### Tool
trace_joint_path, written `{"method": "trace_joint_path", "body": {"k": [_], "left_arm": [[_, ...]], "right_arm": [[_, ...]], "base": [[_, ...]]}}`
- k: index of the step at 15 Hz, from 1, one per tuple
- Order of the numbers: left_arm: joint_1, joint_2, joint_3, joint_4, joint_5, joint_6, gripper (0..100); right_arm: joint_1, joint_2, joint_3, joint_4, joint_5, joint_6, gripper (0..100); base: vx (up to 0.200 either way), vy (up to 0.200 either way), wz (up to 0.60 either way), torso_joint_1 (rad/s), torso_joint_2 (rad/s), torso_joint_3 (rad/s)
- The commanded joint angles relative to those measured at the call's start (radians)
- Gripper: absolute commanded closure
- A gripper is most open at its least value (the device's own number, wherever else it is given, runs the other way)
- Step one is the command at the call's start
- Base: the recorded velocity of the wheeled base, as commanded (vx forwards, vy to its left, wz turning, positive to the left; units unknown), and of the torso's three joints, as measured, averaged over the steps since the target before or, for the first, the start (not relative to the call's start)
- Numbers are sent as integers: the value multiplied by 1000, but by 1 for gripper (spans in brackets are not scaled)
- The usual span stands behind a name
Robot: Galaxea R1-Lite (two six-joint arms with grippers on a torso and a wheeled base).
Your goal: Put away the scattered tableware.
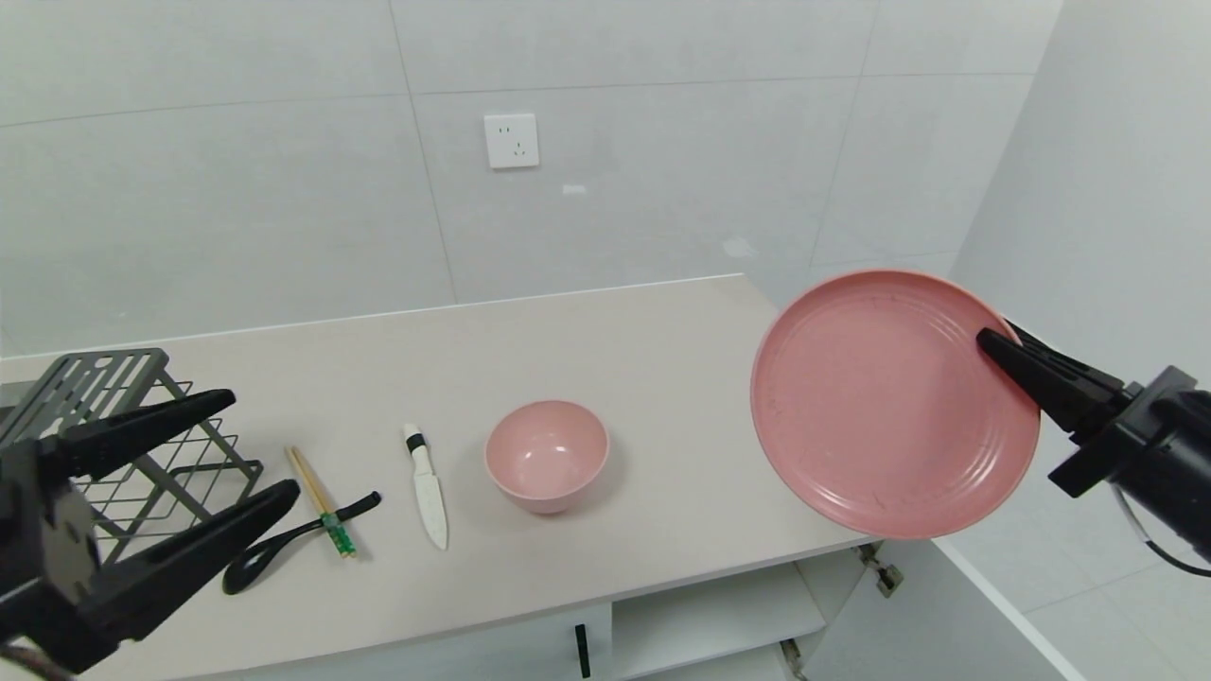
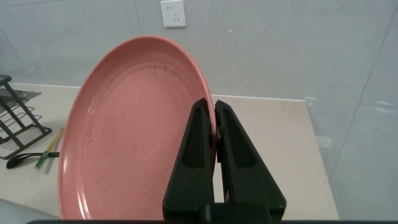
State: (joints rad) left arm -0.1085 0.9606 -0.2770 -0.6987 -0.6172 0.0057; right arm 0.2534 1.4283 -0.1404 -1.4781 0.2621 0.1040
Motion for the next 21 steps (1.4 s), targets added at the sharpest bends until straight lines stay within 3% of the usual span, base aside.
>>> {"method": "trace_joint_path", "body": {"k": [1, 4, 6, 7, 8, 10, 13, 15, 19, 20, 21], "left_arm": [[-26, 191, -31, -22, 1, 31, 0], [-23, 317, -91, -22, 7, 86, 0], [-30, 386, -128, -22, 37, 102, 0], [-53, 412, -148, -13, 47, 80, 0], [-68, 441, -166, -18, 48, 31, 0], [-74, 467, -182, -19, 70, -29, 0], [-149, 538, -223, -2, 200, -33, 0], [-194, 587, -257, 31, 267, -21, 0], [-194, 681, -298, 25, 338, 10, 0], [-188, 699, -312, 15, 349, 45, 0], [-186, 718, -321, 7, 358, 49, 0]], "right_arm": [[0, 3, 1, -1, 0, 0, 100], [0, 1, 1, -1, 0, -6, 100], [3, -2, -1, -1, 0, -6, 100], [4, -2, -1, -1, 0, -10, 100], [6, -2, 2, -1, 0, -14, 100], [4, -2, 2, -1, 0, -14, 100], [4, 3, 9, 1, 0, -18, 100], [4, 6, 12, 1, 0, -26, 100], [4, 8, 10, 1, 0, -26, 100], [4, 11, 10, 1, 0, -26, 100], [4, 17, 7, 1, 0, -26, 100]], "base": [[0, 0, 0, 0, 0, 0], [0, 0, 0, 0, 0, 0], [0, 0, 0, 0, 0, 0], [0, 0, 0, 0, 0, 0], [0, 0, 0, 0, 0, 0], [0, 0, 0, 0, 0, 0], [0, 0, 0, 0, 0, 0], [0, 0, 0, 0, 0, 0], [0, 0, 0, 0, 0, 0], [0, 0, 0, 0, 0, 0], [0, 0, 0, 0, 0, 0]]}}
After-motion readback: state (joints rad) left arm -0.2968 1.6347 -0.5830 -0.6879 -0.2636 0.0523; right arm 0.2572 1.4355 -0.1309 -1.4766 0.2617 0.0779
